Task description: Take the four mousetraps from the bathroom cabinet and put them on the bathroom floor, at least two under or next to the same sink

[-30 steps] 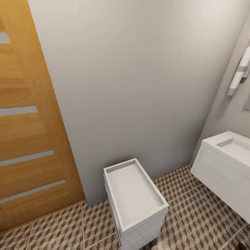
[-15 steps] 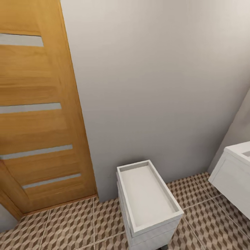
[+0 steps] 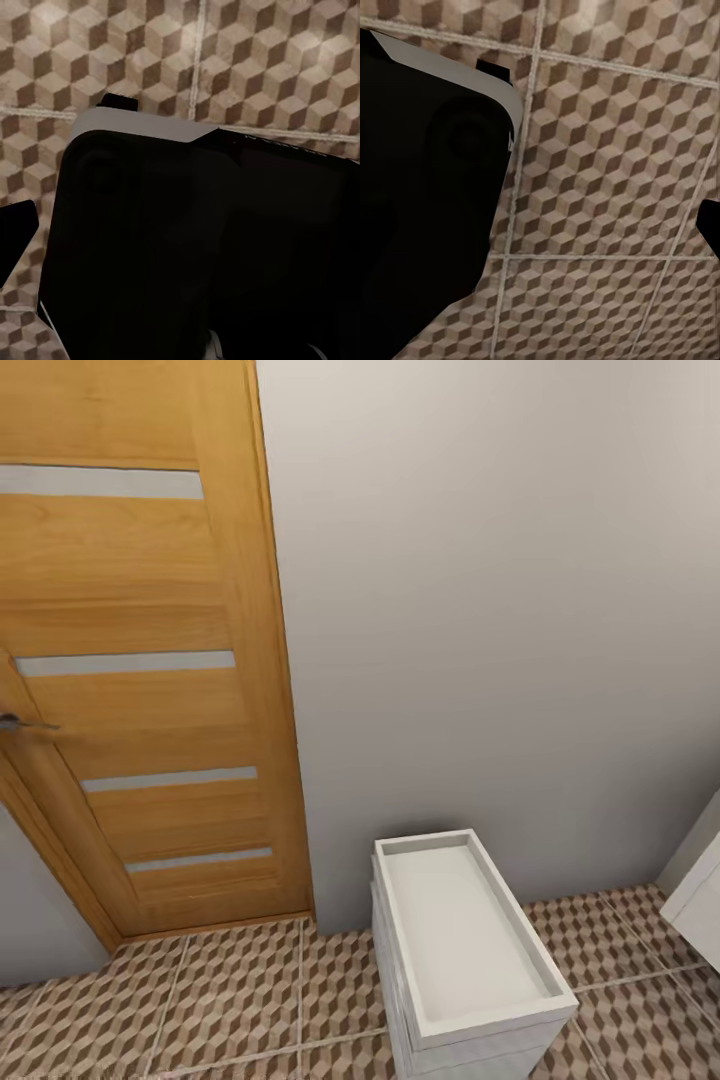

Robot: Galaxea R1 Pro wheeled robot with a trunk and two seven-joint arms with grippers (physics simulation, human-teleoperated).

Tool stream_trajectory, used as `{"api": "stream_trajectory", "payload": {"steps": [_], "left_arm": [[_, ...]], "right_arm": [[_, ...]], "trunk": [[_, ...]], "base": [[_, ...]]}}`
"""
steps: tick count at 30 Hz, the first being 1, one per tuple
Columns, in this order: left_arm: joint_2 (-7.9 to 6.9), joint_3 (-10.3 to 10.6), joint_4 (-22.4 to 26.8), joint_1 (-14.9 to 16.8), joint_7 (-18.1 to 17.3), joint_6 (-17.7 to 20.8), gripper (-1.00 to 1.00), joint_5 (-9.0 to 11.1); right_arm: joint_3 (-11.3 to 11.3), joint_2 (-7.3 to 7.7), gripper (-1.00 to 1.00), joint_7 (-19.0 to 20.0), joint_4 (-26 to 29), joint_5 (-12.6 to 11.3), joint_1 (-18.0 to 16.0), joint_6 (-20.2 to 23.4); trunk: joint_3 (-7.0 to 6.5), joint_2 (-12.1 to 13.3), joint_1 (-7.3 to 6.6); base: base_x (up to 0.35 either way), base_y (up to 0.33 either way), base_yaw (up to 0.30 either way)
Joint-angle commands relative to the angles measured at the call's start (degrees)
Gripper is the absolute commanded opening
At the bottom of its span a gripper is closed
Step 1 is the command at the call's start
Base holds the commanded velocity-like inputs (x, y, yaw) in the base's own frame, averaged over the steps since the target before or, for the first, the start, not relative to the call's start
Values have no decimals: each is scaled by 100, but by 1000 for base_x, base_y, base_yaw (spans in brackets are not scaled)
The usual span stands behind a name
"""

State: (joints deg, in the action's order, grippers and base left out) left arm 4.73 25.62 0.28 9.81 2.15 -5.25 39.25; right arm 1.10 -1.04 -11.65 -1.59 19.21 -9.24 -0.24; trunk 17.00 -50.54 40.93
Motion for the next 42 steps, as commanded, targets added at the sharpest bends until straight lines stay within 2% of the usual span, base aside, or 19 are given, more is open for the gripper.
{"api": "stream_trajectory", "payload": {"steps": [1, 42], "left_arm": [[2, 48, -2, 3, 22, -16, 100, 30], [2, 48, -2, 3, 22, -11, 100, 30]], "right_arm": [[13, -1, 100, -30, -16, 48, -8, -3], [13, -10, 100, -30, -16, 48, -8, -3]], "trunk": [[7, -5, 0], [7, -5, 0]], "base": [[0, 0, 283], [0, 0, 283]]}}
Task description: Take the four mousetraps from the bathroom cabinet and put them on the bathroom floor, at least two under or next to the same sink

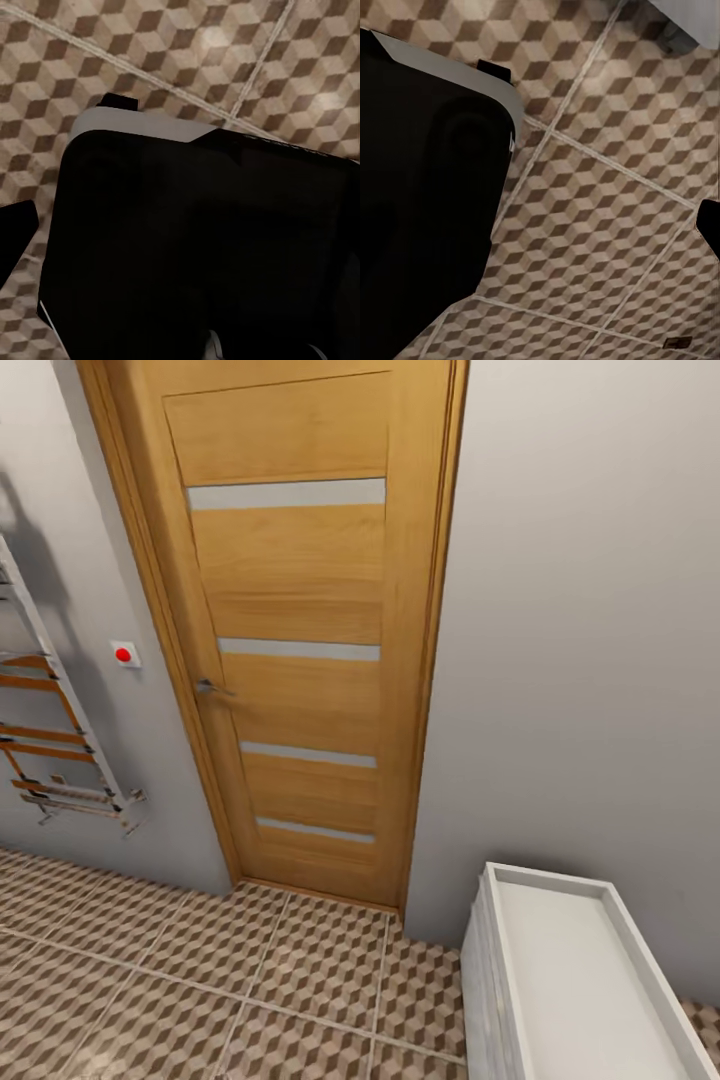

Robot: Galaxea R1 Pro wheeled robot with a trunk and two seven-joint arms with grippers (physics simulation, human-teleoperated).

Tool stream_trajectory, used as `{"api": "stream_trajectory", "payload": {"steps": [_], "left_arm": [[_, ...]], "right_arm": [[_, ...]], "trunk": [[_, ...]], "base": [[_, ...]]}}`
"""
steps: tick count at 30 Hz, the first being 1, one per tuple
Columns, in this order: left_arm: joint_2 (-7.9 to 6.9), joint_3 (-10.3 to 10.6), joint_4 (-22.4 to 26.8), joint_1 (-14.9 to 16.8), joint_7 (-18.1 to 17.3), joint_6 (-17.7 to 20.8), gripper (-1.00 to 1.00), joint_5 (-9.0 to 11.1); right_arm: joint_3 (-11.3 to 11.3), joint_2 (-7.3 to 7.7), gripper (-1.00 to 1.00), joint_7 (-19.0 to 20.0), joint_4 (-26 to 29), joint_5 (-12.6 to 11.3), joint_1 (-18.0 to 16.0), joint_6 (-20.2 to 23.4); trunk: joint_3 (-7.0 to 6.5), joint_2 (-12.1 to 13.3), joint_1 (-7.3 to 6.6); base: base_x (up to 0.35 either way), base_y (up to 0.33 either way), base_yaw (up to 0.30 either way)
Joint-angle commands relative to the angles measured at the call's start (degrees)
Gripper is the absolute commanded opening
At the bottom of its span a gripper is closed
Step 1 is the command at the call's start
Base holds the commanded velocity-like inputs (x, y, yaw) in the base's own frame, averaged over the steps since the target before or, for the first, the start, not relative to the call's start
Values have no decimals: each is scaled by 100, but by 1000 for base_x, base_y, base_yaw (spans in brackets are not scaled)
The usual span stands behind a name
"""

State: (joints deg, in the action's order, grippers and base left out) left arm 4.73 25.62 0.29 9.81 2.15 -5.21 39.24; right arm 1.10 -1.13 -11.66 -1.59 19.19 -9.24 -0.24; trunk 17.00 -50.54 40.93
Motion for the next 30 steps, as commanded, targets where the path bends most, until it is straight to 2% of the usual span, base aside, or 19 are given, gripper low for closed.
{"api": "stream_trajectory", "payload": {"steps": [1, 30], "left_arm": [[2, 48, -2, 3, 22, -15, 100, 31], [2, 48, -2, 4, 20, -15, 100, 31]], "right_arm": [[13, -1, 100, -29, -16, 49, -8, -3], [14, -1, 100, -29, -16, 49, -8, -3]], "trunk": [[7, -5, 1], [7, -5, 1]], "base": [[0, 0, 283], [0, 0, 283]]}}
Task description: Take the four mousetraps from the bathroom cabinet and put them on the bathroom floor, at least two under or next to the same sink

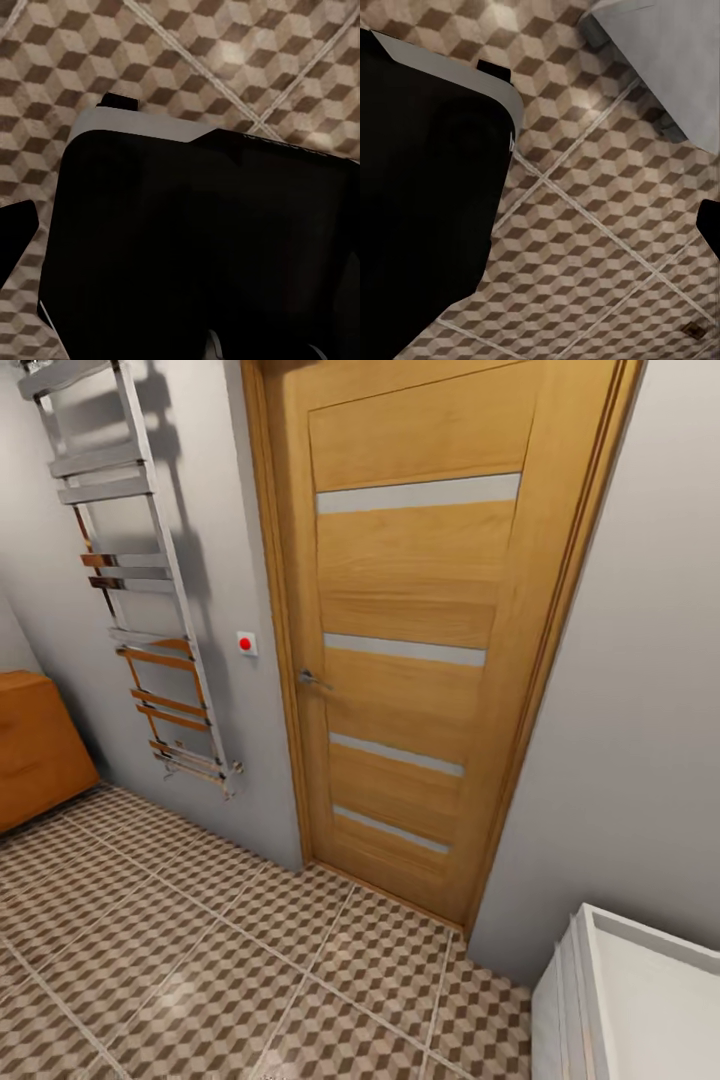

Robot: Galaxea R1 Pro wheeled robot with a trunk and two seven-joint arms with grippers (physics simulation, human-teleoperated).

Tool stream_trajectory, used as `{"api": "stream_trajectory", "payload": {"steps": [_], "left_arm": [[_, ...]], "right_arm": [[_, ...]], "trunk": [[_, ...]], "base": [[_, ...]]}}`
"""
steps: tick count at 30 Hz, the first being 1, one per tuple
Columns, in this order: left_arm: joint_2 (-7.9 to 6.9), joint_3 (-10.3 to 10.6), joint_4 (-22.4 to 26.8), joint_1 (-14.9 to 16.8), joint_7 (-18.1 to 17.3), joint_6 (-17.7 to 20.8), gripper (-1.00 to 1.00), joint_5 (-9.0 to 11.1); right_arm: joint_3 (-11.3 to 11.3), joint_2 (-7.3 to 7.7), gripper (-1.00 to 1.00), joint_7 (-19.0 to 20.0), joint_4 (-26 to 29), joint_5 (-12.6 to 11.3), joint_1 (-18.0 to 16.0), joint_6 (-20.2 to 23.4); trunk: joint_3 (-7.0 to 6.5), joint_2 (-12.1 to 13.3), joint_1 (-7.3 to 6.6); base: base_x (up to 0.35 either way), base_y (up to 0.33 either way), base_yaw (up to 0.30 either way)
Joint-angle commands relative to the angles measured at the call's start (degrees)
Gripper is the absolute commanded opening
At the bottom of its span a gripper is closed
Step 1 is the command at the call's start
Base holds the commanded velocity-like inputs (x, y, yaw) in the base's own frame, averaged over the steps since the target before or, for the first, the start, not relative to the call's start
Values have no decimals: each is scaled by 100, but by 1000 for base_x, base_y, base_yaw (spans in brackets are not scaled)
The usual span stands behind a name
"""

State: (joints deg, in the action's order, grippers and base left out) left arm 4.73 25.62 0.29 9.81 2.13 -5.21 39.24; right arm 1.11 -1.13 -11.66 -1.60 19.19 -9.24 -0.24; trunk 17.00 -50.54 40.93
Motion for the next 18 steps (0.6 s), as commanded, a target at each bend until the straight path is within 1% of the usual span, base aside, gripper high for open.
{"api": "stream_trajectory", "payload": {"steps": [1, 18], "left_arm": [[2, 48, -2, 3, 23, -15, 100, 31], [2, 48, -2, 3, 24, -15, 100, 31]], "right_arm": [[13, -1, 100, -29, -16, 49, -8, -3], [18, -1, 100, -29, -16, 49, -8, -3]], "trunk": [[7, -5, 1], [7, -5, 1]], "base": [[0, 0, 283], [0, 0, 283]]}}
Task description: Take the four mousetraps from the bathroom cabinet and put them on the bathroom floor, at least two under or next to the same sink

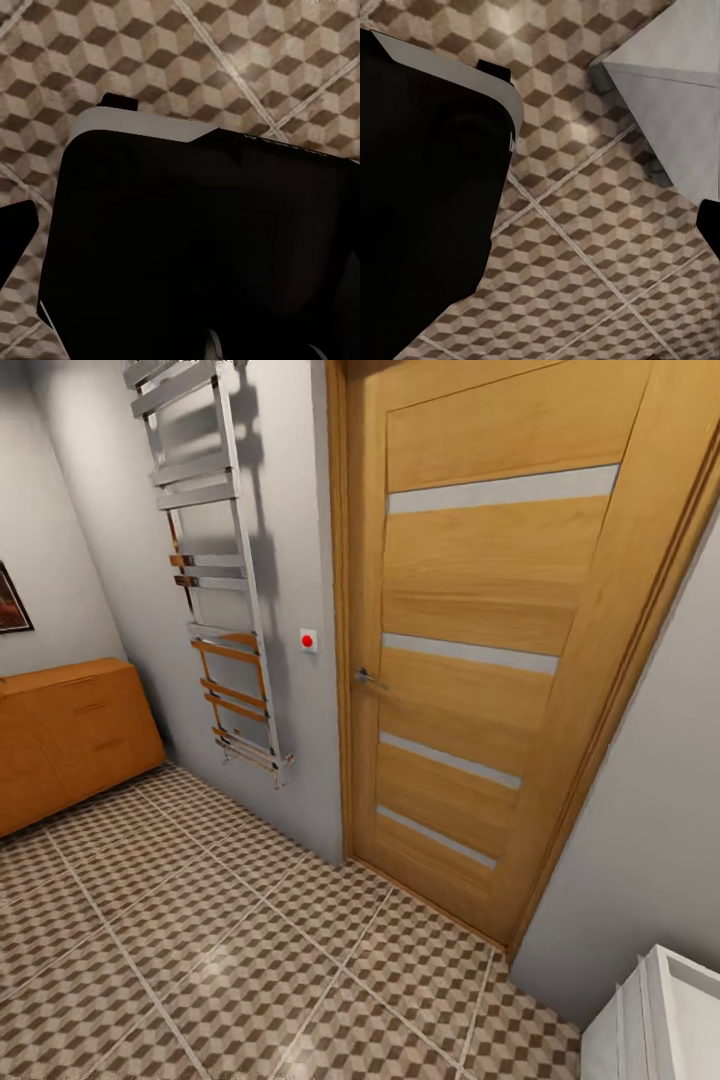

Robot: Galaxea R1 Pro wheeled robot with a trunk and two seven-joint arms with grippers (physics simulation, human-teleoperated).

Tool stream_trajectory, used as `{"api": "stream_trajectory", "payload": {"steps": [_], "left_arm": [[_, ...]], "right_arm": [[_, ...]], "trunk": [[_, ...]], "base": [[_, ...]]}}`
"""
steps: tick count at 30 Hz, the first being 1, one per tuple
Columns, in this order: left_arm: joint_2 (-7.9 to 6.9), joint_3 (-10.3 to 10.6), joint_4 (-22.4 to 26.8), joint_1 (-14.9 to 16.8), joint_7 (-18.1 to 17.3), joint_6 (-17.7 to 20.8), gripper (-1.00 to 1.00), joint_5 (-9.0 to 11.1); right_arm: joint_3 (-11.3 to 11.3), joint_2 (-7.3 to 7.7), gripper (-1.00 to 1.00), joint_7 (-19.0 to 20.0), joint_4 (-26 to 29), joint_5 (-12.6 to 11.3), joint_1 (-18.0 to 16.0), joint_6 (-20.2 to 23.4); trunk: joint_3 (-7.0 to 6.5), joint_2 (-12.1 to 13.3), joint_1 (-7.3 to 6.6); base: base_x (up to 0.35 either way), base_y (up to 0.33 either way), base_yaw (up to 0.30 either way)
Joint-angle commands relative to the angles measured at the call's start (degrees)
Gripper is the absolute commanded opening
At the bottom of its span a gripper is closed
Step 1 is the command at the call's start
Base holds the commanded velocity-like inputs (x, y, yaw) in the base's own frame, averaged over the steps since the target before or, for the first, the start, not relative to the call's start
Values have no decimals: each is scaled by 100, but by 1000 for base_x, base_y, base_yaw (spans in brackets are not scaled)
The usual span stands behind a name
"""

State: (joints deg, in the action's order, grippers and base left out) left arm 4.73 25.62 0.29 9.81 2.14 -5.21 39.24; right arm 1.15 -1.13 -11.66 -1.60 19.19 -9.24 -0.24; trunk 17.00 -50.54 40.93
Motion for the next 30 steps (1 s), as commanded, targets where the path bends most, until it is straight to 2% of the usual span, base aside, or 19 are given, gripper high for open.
{"api": "stream_trajectory", "payload": {"steps": [1, 30], "left_arm": [[2, 48, -2, 3, 23, -15, 100, 31], [2, 48, -2, 3, 21, -15, 100, 31]], "right_arm": [[12, -1, 100, -29, -16, 50, -8, -3], [12, -1, 100, -29, -16, 50, -8, -3]], "trunk": [[7, -5, 1], [7, -5, 1]], "base": [[0, 0, 283], [0, 0, 283]]}}
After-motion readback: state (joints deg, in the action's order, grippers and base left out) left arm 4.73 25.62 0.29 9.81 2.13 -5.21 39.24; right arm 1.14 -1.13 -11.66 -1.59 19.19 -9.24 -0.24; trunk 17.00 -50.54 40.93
